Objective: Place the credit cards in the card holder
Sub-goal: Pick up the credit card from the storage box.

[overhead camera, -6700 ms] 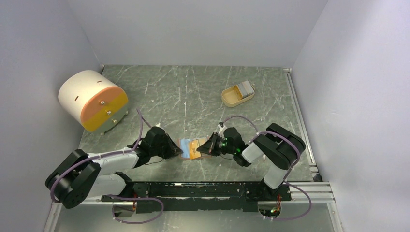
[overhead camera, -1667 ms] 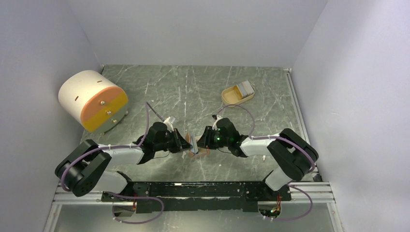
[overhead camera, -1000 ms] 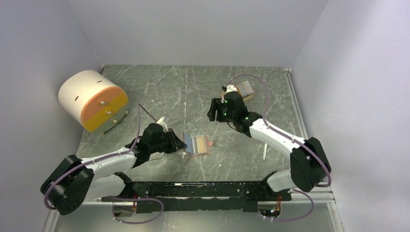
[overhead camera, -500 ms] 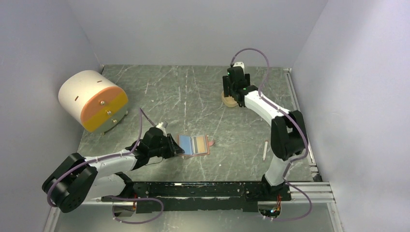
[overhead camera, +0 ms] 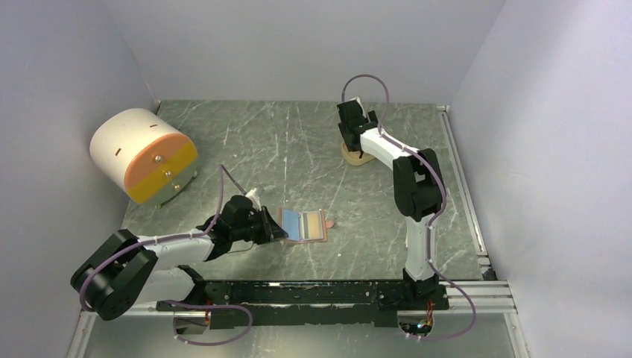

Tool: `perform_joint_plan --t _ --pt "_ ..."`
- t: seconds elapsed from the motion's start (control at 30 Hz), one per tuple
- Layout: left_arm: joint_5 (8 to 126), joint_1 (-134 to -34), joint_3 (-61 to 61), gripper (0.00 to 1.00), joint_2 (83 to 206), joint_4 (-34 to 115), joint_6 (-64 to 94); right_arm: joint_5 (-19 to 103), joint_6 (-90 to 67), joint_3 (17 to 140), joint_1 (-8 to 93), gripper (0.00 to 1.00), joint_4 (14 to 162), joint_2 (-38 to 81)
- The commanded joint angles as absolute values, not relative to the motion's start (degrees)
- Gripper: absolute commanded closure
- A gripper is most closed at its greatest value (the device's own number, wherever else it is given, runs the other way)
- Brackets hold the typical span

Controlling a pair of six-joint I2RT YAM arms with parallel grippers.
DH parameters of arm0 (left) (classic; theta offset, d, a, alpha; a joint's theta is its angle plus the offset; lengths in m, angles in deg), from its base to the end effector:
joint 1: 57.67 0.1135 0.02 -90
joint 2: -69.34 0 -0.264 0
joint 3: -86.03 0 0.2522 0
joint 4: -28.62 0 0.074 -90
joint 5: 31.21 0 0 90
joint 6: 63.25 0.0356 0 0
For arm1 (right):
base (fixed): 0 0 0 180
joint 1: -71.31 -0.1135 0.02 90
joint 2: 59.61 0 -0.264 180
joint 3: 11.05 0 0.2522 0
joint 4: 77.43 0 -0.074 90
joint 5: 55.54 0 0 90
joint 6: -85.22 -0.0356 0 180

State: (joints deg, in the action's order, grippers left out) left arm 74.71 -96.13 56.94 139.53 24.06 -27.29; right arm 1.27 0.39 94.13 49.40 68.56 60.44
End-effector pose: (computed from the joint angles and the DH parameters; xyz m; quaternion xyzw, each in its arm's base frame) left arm 0.1564 -0.1367 0.1316 -0.0582 0.8848 -0.4073 0.2187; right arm 0.4380 0.1551 0.1991 -0.1126 0.8958 -0.2156 0.3719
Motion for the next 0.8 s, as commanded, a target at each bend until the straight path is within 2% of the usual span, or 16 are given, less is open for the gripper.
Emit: perform_joint_plan --t 0.0,0.6,0.77 --pt "79.0 -96.1 55.4 0.9 140.7 20.5 -25.5 -3.0 4.9 96.1 49.7 0.23 68.6 61.6" --pt "78.5 -96.1 56.1 0.89 138.6 21.2 -26.3 -7.6 8.3 98.8 50.0 0.28 69.1 67.2" --pt "78.6 -96.1 55.9 0.88 138.9 21.1 -26.6 -8.1 8.1 99.8 50.3 0.36 68.3 67.9"
